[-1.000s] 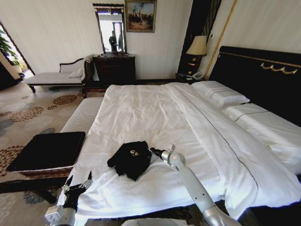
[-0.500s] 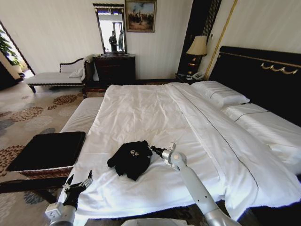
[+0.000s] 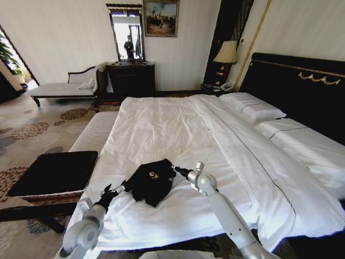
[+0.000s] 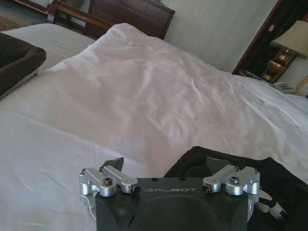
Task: Fold the clothes on the bed and place them into the basket.
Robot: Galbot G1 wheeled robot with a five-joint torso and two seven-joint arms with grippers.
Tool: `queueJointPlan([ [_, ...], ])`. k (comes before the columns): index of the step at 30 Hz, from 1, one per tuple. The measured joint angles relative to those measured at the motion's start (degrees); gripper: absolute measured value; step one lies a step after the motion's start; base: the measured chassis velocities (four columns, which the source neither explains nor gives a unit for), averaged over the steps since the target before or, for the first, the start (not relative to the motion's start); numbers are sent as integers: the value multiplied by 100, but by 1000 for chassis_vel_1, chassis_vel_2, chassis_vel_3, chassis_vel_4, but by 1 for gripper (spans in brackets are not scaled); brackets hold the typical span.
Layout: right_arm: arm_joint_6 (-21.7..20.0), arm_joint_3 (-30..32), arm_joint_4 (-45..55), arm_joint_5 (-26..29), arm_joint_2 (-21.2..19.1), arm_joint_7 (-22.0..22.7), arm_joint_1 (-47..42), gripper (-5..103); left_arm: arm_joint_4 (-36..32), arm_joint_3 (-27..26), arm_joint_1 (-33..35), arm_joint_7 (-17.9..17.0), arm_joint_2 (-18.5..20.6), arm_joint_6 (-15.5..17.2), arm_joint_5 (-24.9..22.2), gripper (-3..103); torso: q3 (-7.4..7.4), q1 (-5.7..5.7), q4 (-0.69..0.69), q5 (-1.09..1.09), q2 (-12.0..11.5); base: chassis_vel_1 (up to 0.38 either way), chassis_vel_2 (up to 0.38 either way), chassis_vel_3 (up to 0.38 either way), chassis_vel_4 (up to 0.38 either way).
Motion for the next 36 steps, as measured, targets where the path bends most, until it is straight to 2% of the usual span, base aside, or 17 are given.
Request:
queueJointPlan([
  [6, -13, -50, -65, 10, -102, 79, -34, 1, 725, 310, -718, 48, 73, 56, -588, 94, 0, 0, 2, 0, 0, 0, 0, 0, 0],
  [8, -16, -65, -71, 20, -120, 96, -34, 1, 843, 378, -851, 64, 54, 70, -694, 90, 0, 0, 2, 0, 0, 0, 0, 0, 0],
  [9, -19, -81, -75, 28, -138, 110, -30, 1, 971, 455, -984, 75, 33, 83, -776, 85, -1, 0, 1, 0, 0, 0, 0, 0, 0],
  [12, -28, -118, -90, 66, -169, 160, 3, 1, 1285, 643, -1293, 110, -19, 117, -831, 90, 0, 0, 1, -1, 0, 0, 0, 0, 0],
  [13, -33, -132, -98, 87, -183, 189, 23, 1, 1451, 740, -1449, 144, -42, 120, -826, 94, -1, 0, 0, 0, 0, 0, 0, 0, 0],
  [16, -48, -152, -114, 140, -229, 240, 57, 1, 1854, 1010, -1834, 253, -106, 135, -822, 97, 0, 0, 1, 1, 0, 0, 0, 0, 0],
  [23, -50, -106, -171, 217, -253, 254, 67, 1, 2105, 1329, -2066, 291, -286, 138, -691, 97, -1, 0, 1, 1, 0, 0, 0, 0, 0],
  [25, -50, -83, -182, 226, -253, 253, 56, 1, 2099, 1368, -2071, 285, -314, 138, -698, 94, -1, 0, 1, 1, 0, 0, 0, 0, 0],
  [27, -46, -56, -198, 226, -249, 246, 33, 1, 2088, 1426, -2068, 297, -306, 138, -703, 85, -1, 0, 1, 1, 0, 0, 0, 0, 0],
  [29, -45, -45, -200, 224, -244, 244, 24, 1, 2100, 1439, -2069, 312, -298, 138, -693, 85, -1, 0, 1, 1, 0, 0, 0, 0, 0],
  [33, -39, -33, -204, 204, -244, 237, -6, 1, 2178, 1440, -2124, 361, -302, 127, -648, 62, -1, 0, 1, 0, 0, 0, 0, 0, 0],
  [35, -39, -33, -205, 203, -247, 236, -8, 1, 2184, 1440, -2131, 364, -305, 125, -644, 62, -1, 0, 1, -1, 0, 0, 0, 0, 0],
  [36, -37, -30, -207, 201, -250, 233, -15, 1, 2202, 1440, -2152, 370, -311, 120, -635, 56, -1, 0, 1, -1, 0, 0, 0, 0, 0],
])
